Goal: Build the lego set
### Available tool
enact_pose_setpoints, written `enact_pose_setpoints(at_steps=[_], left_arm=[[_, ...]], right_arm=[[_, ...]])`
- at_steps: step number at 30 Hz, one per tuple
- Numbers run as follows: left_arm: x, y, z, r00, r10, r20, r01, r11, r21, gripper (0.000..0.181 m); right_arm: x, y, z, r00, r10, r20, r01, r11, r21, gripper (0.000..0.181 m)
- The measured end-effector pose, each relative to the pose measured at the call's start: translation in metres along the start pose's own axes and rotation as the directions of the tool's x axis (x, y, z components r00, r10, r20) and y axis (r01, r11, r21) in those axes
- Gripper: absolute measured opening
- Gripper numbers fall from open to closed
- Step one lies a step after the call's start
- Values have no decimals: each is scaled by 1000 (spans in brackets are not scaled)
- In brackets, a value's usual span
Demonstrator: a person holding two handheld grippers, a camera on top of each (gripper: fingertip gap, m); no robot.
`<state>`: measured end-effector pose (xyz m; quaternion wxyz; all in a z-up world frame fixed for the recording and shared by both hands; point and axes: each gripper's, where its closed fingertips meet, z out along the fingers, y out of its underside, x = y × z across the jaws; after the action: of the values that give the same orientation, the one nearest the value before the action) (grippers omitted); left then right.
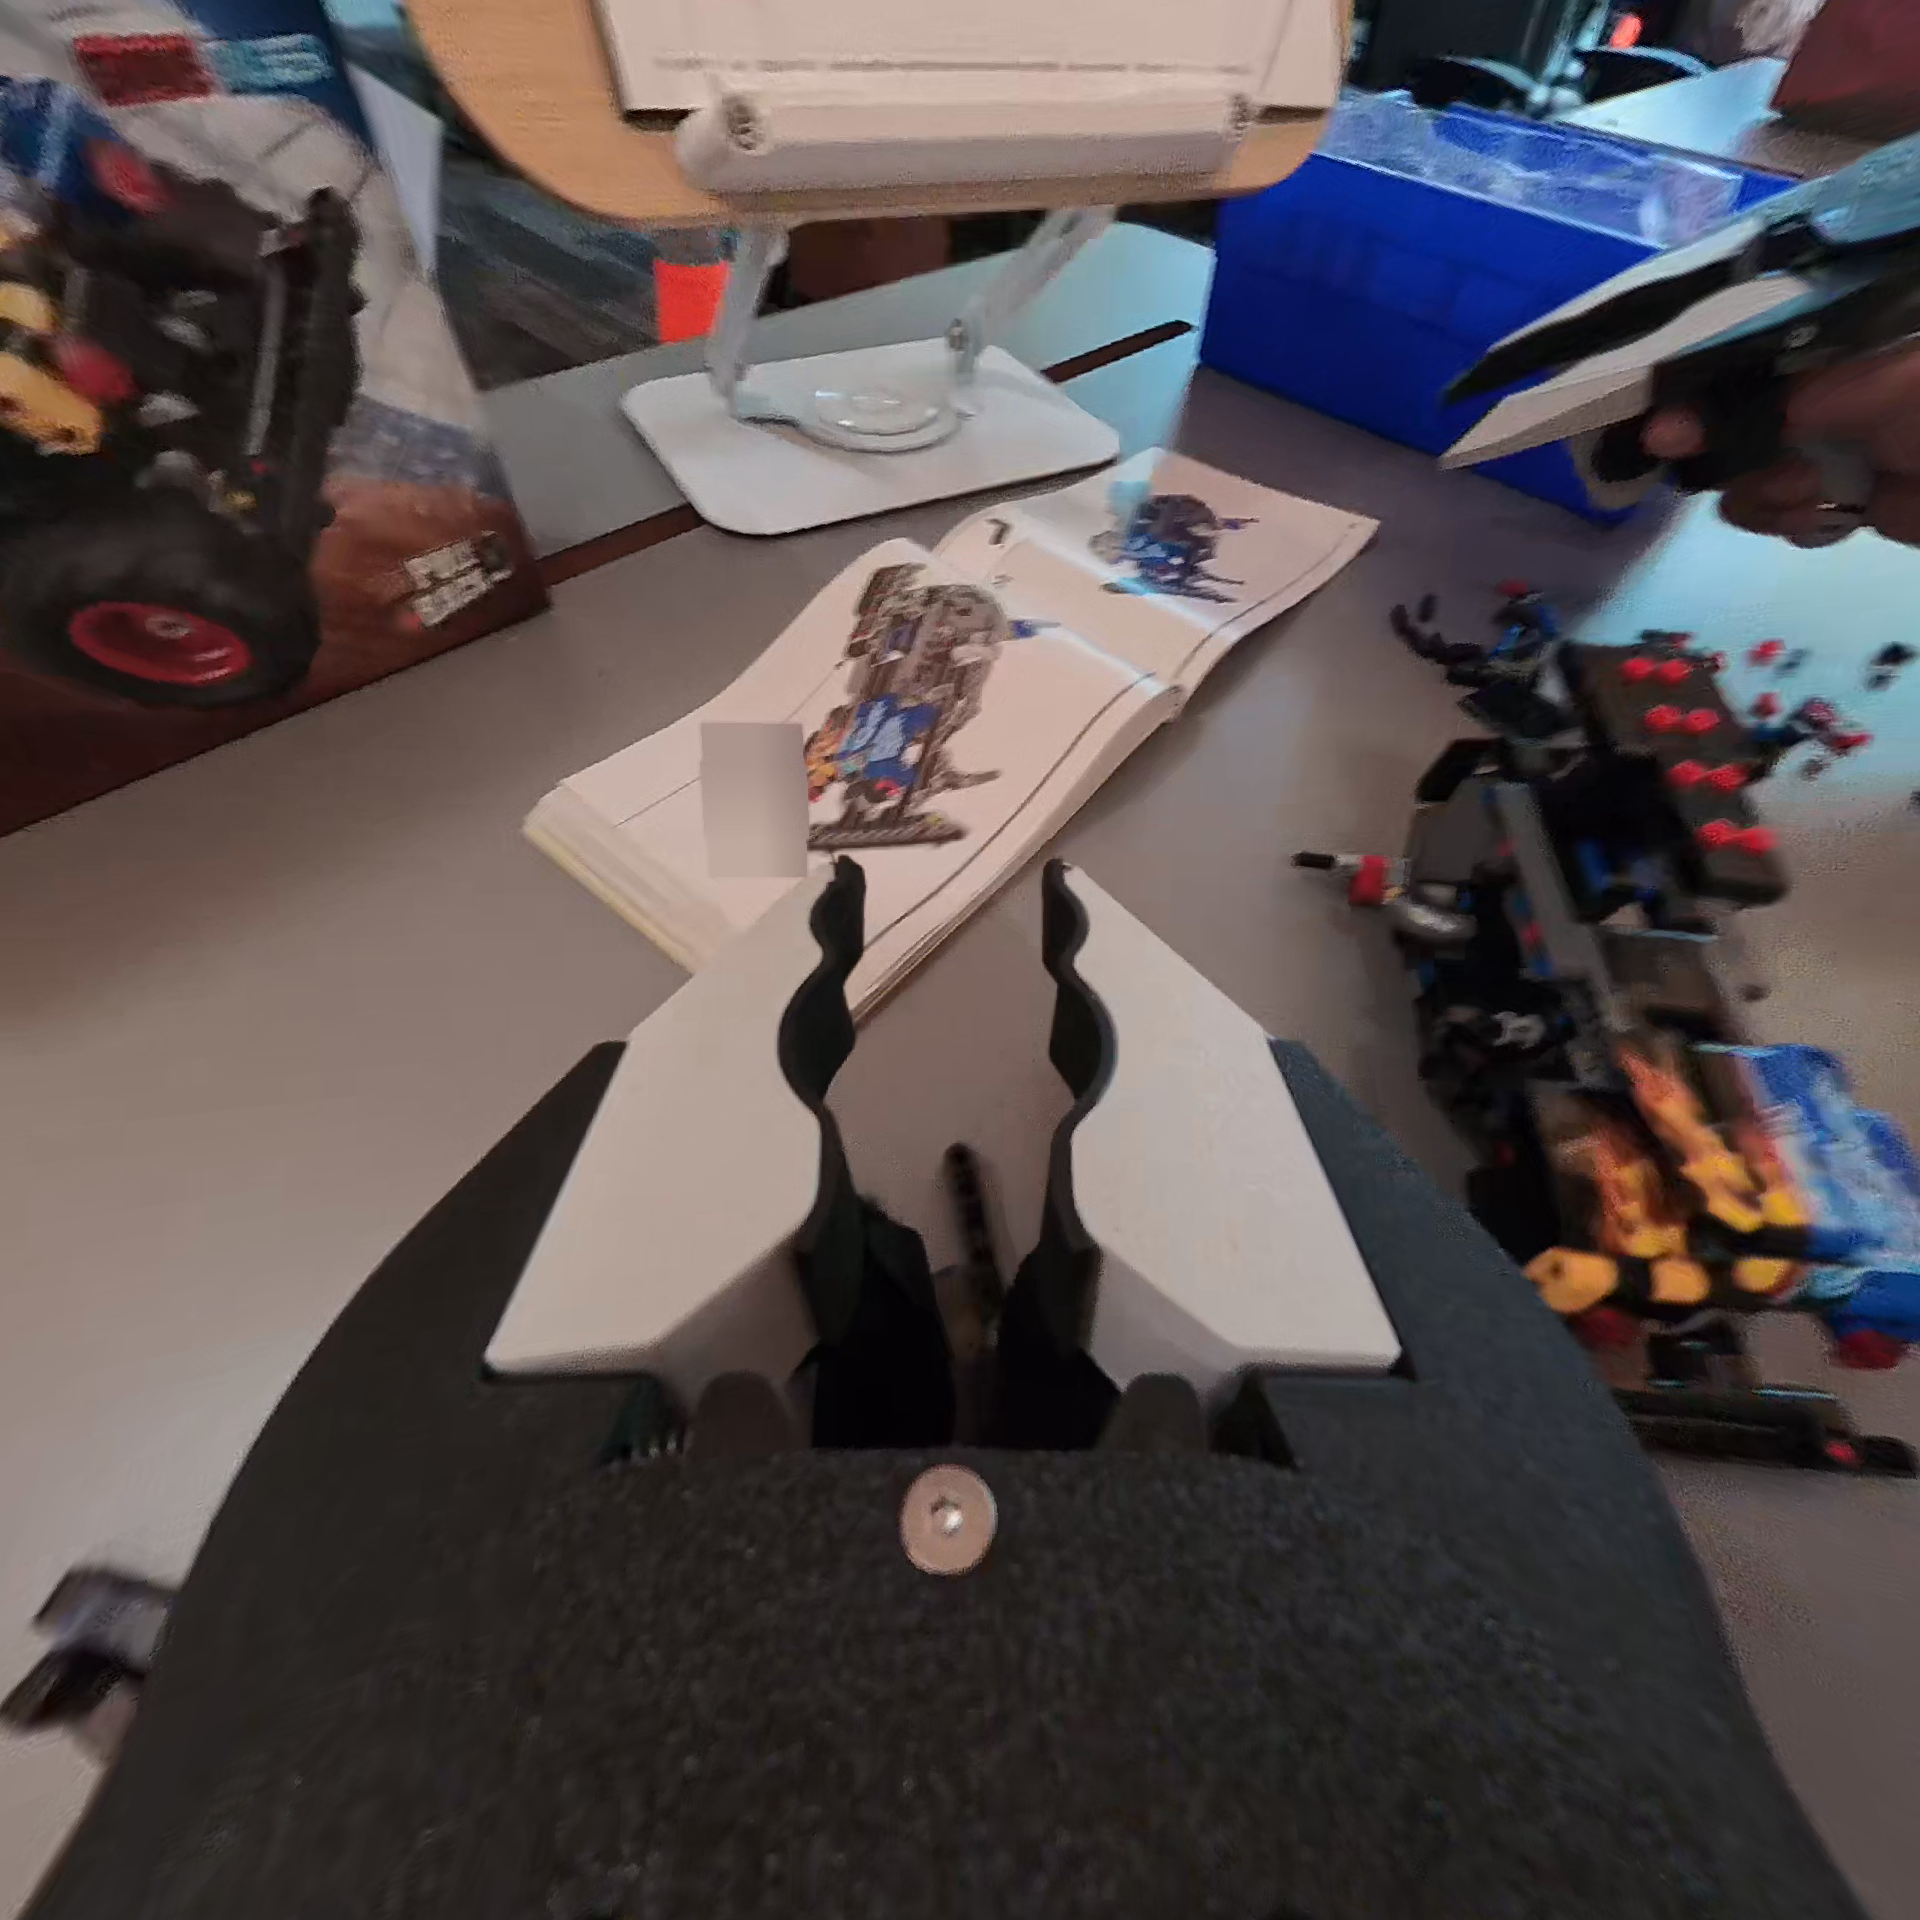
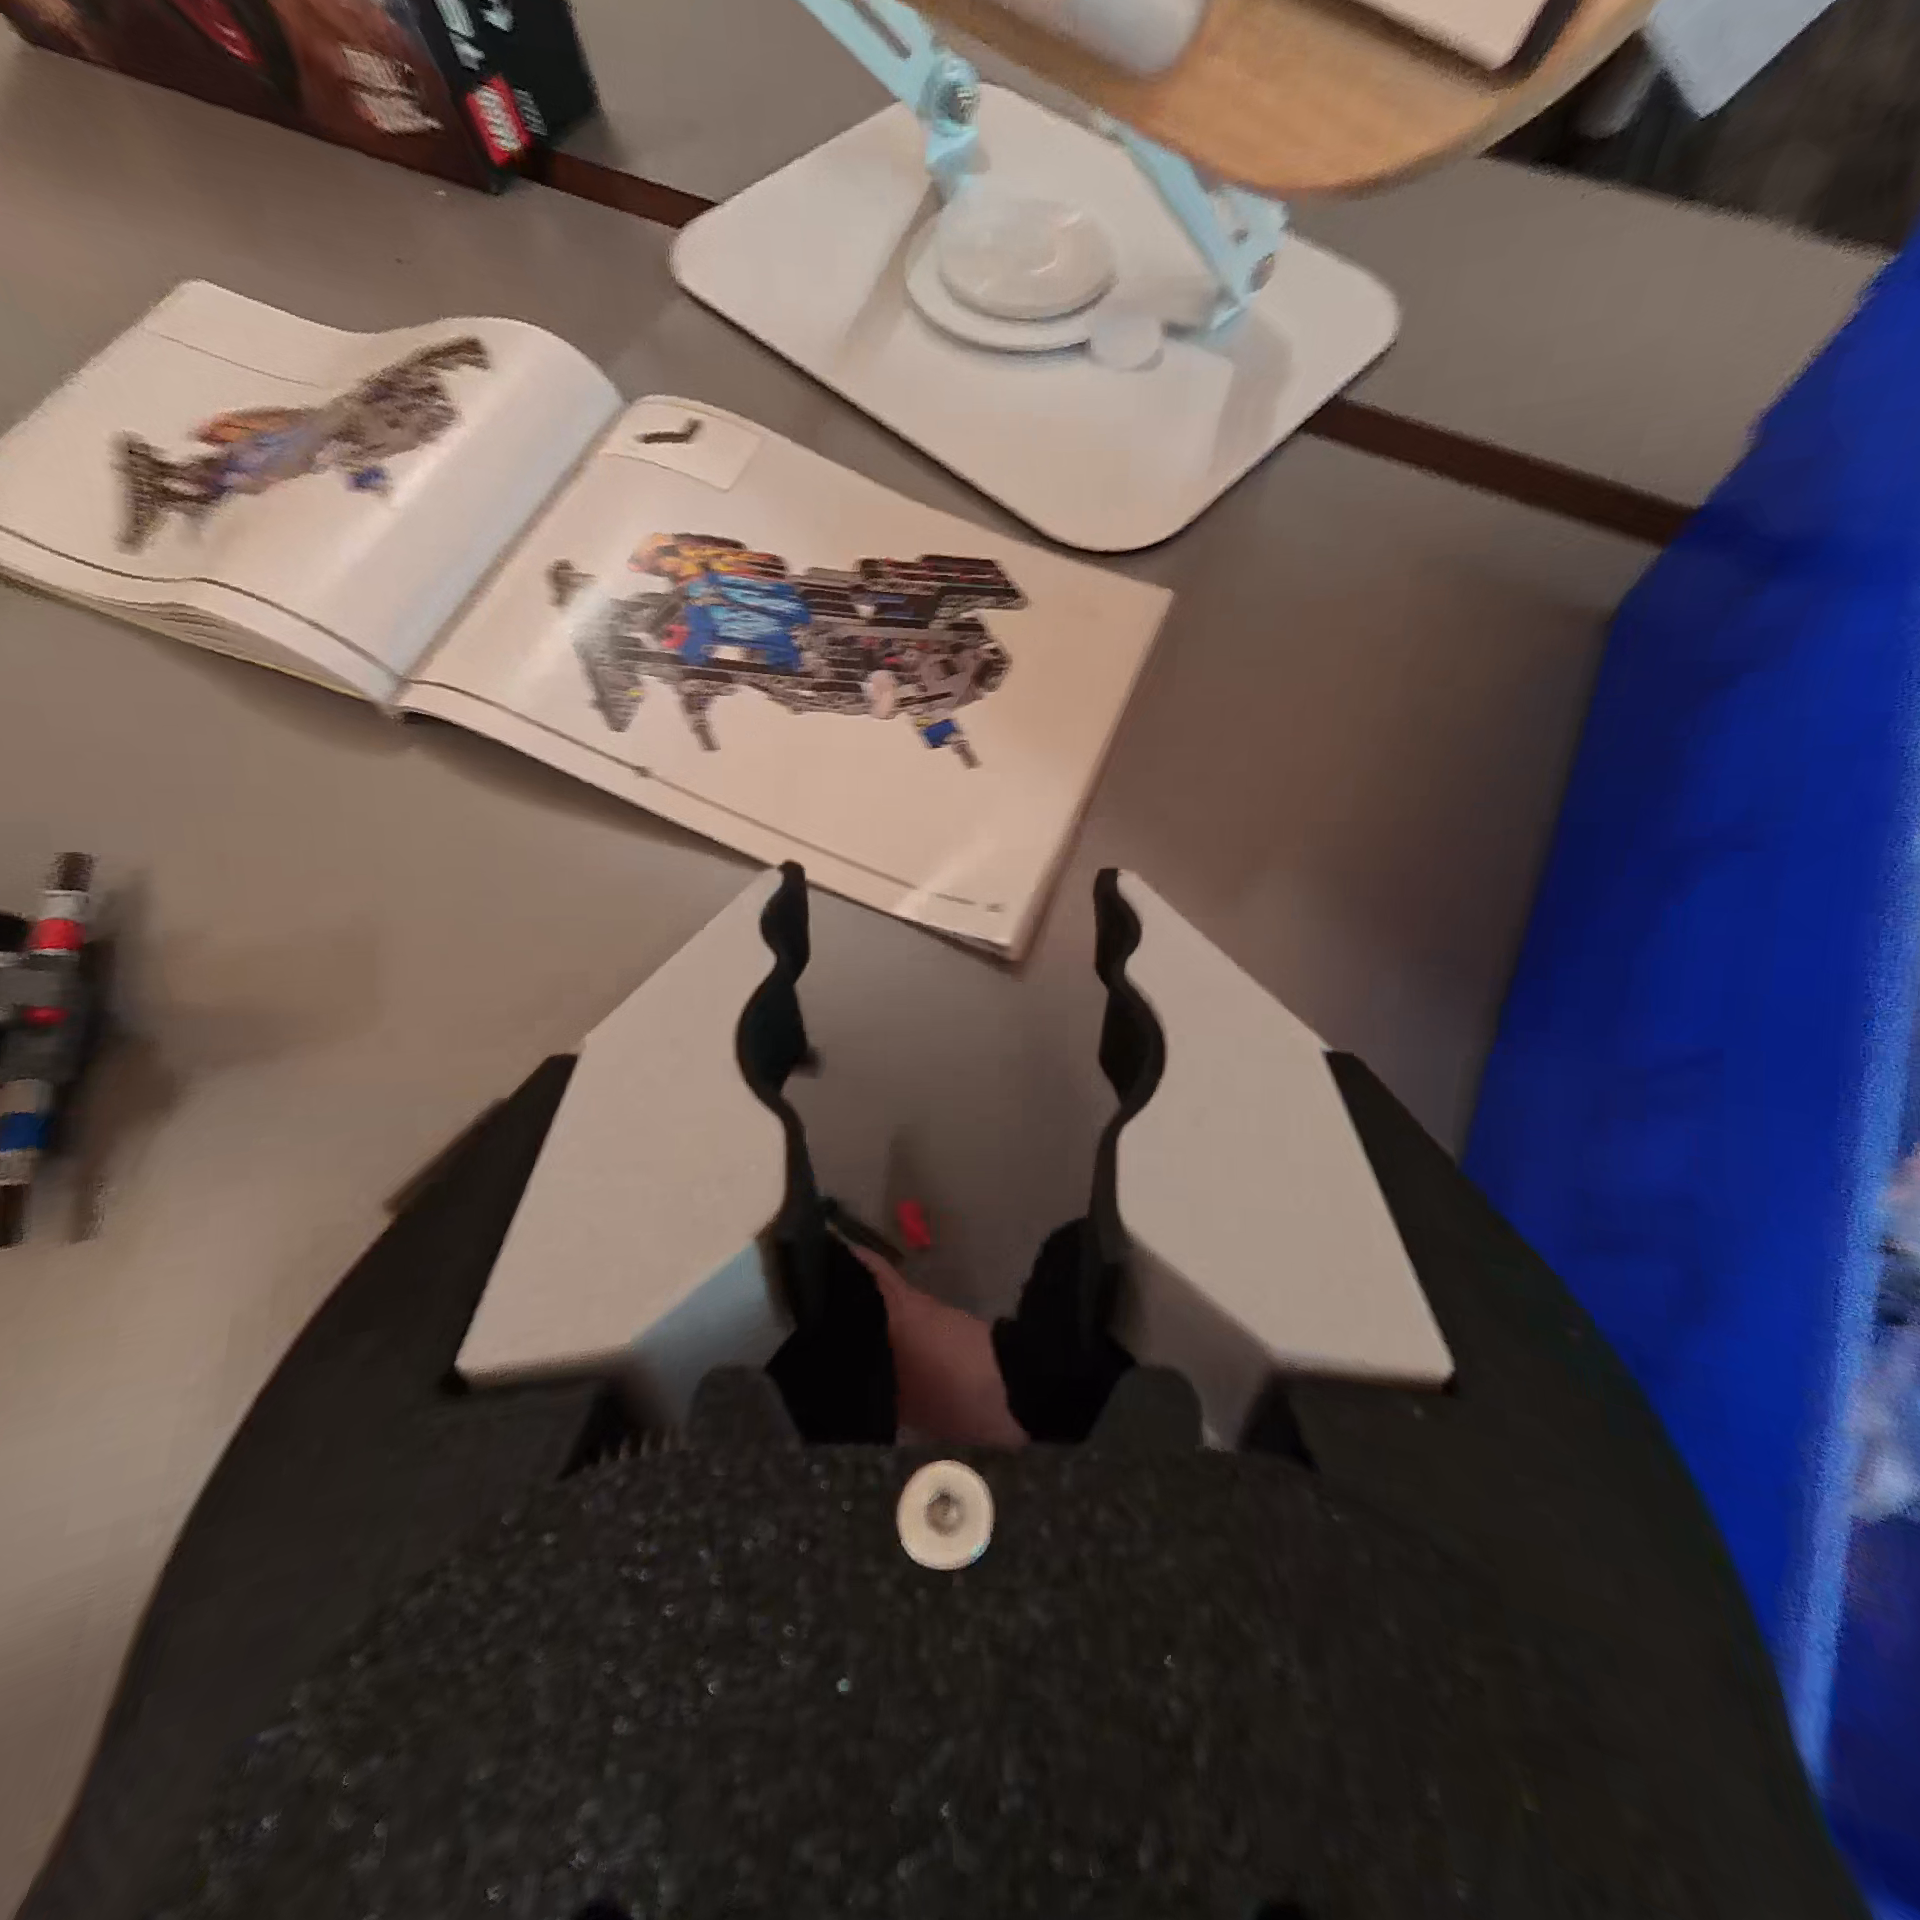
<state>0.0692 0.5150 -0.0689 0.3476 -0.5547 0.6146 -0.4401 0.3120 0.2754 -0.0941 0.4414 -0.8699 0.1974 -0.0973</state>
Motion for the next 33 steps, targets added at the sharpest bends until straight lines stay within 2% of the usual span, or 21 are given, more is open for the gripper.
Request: enact_pose_setpoints(at_steps=[2, 4, 8, 11, 13, 17, 22, 27, 29, 33], left_arm=[[26, -22, 12, 996, 45, -80, -50, 997, -54, 33], [54, -42, 31, 977, 134, -166, -160, 974, -157, 33], [120, -73, 92, 884, 238, -402, -363, 892, -270, 36], [147, -71, 163, 824, 283, -490, -469, 826, -312, 36], [163, -65, 207, 797, 281, -534, -504, 797, -333, 36], [184, -49, 268, 773, 253, -582, -528, 766, -368, 38], [192, -29, 292, 757, 249, -604, -554, 734, -392, 37], [192, -31, 298, 769, 242, -592, -535, 750, -388, 15], [193, -33, 297, 770, 222, -599, -521, 760, -388, 0], [190, -31, 297, 776, 215, -593, -512, 764, -393, 0]], right_arm=[[10, 3, -1, 996, -61, -61, 60, 998, -21, 58], [12, -3, -5, 995, -60, -85, 61, 998, 1, 62], [14, -3, -15, 991, -84, -104, 81, 996, -27, 66], [26, -1, -23, 975, -141, -173, 133, 990, -56, 66], [26, 8, -26, 972, -172, -163, 155, 982, -112, 65], [30, 4, -35, 962, -194, -191, 177, 979, -103, 62], [37, 5, -36, 966, -176, -192, 159, 982, -101, 61], [38, 8, -33, 967, -177, -183, 158, 981, -114, 60], [36, 9, -31, 970, -171, -174, 153, 982, -113, 60], [35, 11, -28, 970, -175, -167, 156, 980, -120, 60]])
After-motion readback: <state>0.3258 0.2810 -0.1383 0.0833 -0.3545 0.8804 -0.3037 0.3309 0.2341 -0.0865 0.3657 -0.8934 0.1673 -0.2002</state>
